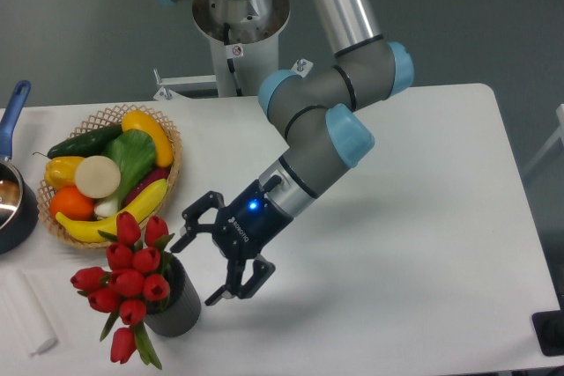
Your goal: Insert the flowers into the vase
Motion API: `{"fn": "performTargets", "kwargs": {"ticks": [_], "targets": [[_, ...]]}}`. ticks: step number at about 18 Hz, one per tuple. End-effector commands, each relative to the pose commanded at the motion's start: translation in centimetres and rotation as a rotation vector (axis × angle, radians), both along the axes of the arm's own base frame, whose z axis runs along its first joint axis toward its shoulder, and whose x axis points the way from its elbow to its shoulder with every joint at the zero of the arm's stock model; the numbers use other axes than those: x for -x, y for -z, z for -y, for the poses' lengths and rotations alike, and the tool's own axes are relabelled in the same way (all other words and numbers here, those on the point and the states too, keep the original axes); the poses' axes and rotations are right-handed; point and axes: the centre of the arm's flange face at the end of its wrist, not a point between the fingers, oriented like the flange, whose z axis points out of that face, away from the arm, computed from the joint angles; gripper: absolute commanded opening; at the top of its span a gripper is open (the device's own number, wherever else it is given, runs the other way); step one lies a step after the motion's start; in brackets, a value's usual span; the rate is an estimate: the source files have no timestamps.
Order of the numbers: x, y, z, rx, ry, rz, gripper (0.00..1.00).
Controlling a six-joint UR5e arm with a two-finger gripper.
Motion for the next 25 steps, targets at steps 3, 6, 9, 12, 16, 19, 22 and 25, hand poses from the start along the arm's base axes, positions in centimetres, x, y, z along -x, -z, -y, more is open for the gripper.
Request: {"fn": "performTargets", "kwargs": {"ticks": [3,6,9,12,16,19,22,25], "targets": [[0.1,-2.3,1.9,0.039,-0.051,-0.070,1.00],[0.7,-5.2,4.5,0.104,-0.127,-0.186,1.00],[0.8,-7.6,6.7,0.189,-0.199,-0.299,1.00],[1.1,-9.6,9.4,0.228,-0.249,-0.346,1.00],[1.1,-11.2,9.6,0.217,-0.257,-0.368,1.00],[1.6,-12.2,10.8,0.209,-0.259,-0.403,1.00],[2.2,-12.8,12.8,0.248,-0.231,-0.451,1.00],[2.5,-13.5,15.3,0.315,-0.194,-0.514,1.00]]}}
